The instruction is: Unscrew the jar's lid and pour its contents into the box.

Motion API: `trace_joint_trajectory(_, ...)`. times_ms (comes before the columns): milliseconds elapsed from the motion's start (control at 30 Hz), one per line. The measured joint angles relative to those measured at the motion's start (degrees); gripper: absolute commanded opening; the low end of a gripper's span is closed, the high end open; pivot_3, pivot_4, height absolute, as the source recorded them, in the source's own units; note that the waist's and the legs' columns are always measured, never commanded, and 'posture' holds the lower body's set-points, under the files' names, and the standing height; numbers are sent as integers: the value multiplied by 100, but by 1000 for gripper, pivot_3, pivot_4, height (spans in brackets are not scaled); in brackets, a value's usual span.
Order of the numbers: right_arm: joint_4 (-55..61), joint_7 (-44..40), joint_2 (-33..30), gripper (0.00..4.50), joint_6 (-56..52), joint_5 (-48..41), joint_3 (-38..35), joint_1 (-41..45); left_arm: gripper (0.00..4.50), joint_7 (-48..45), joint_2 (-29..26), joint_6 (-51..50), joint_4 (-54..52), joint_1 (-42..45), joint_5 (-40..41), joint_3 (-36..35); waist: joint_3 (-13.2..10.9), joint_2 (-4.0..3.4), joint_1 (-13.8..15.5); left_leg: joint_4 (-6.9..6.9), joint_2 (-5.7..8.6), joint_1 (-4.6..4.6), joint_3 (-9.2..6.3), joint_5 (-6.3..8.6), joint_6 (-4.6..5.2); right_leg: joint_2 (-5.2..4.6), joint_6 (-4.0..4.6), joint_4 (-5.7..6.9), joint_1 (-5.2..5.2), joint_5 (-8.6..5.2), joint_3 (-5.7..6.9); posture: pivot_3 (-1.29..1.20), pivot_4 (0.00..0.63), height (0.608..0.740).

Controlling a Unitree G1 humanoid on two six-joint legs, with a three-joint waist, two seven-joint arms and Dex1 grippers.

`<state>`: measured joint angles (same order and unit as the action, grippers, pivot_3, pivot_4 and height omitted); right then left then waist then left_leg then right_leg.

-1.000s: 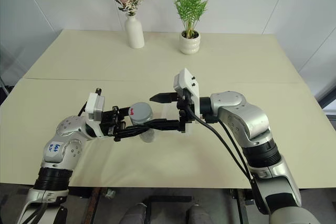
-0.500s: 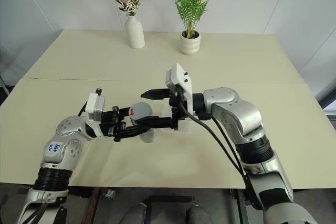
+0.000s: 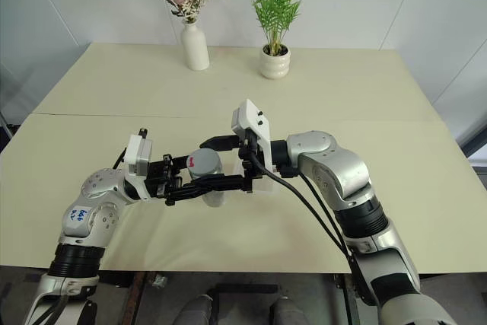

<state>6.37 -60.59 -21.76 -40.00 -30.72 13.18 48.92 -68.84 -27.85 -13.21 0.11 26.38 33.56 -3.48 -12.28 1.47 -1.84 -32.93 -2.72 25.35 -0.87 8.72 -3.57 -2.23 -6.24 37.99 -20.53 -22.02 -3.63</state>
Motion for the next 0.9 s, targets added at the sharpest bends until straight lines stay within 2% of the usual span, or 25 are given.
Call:
trace_joint_trajectory(67,-3,0,15,4451,1,9,0,0,2514,2,0,0,-14,0,0,0,0,0,0,0,0,0,0,0,0,0,0,-1,0,0,0,0,150,740)
trace_joint_trajectory(267,-8,-10,68,2588,11,20,1,0,2514,29,0,-16,-17,-3,18,-4,0,0,0,0,0,0,0,0,0,0,0,0,0,0,0,0,150,740)
trace_joint_trajectory(900,-58,-54,227,2588,-124,-294,-131,100,2514,27,-175,-154,-265,-86,264,-106,0,0,-6,0,0,0,0,0,0,-1,0,0,0,0,0,0,150,740)
